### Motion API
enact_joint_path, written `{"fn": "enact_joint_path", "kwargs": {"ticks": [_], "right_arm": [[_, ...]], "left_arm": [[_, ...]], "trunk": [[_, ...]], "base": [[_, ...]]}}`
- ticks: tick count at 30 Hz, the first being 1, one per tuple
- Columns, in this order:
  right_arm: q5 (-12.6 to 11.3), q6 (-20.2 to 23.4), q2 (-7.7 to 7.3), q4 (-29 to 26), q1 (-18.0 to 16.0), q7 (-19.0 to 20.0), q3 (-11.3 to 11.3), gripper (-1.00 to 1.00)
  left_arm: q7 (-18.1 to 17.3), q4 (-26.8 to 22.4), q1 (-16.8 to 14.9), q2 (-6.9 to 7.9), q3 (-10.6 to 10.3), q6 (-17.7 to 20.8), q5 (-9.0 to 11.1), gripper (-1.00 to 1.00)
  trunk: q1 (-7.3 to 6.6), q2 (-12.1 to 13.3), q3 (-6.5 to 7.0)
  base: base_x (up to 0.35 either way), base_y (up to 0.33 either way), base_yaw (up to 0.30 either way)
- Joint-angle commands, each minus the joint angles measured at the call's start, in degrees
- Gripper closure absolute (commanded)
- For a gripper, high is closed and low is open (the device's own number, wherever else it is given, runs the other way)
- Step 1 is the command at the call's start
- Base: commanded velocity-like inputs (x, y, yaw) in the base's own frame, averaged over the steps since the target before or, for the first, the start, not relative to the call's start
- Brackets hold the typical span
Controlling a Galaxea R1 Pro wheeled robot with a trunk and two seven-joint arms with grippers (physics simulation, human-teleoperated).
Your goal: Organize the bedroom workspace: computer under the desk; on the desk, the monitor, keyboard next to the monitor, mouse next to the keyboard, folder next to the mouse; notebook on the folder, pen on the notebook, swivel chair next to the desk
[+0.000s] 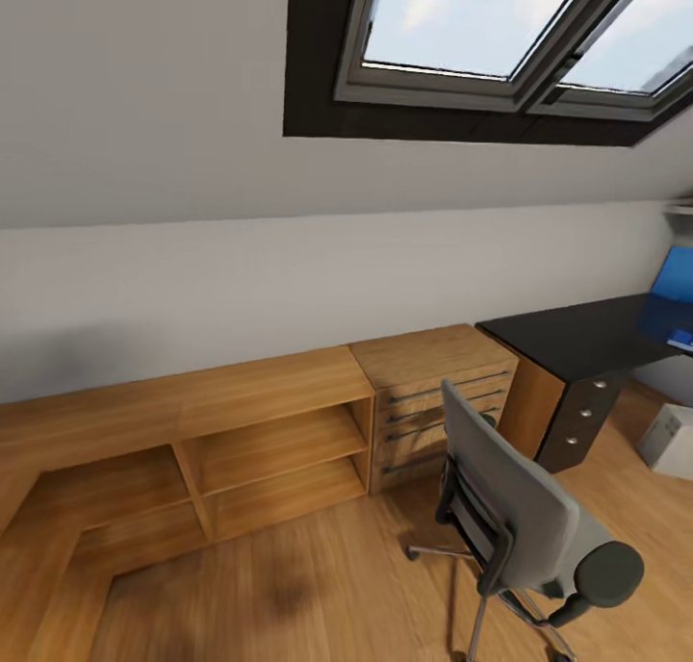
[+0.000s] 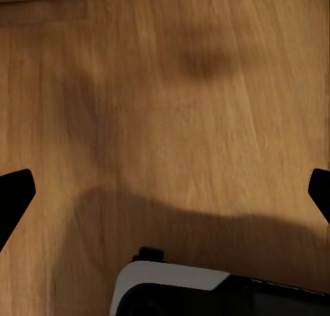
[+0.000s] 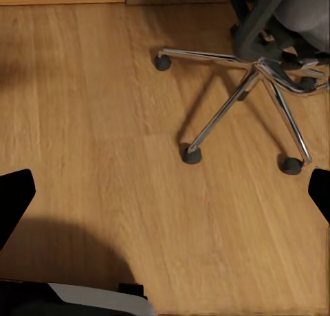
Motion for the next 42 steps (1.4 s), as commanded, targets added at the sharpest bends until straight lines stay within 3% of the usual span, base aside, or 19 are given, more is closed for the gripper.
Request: {"fn": "enact_joint_path", "kwargs": {"ticks": [1, 32, 42], "right_arm": [[-0.1, -0.1, 0.03, 0.1, -0.1, -0.3, 0.5, -1.0], [-0.1, -0.1, -0.09, 0.0, -0.1, -0.3, 0.5, -1.0], [-0.1, -0.1, -0.1, 0.0, -0.1, -0.3, 0.5, -1.0]], "left_arm": [[0.5, -0.1, 0.0, 0.05, -0.5, -0.2, 0.2, -1.0], [0.5, -0.1, 0.0, 0.05, -0.4, -0.2, 0.2, -1.0], [0.5, -0.1, 0.0, 0.05, -0.7, -0.2, 0.1, -1.0]], "trunk": [[0.04, -0.1, -0.13], [0.04, -0.1, -0.13], [0.04, -0.1, -0.13]], "base": [[0.0, 0.0, -0.298], [0.0, 0.001, -0.286], [0.064, 0.243, -0.28]]}}
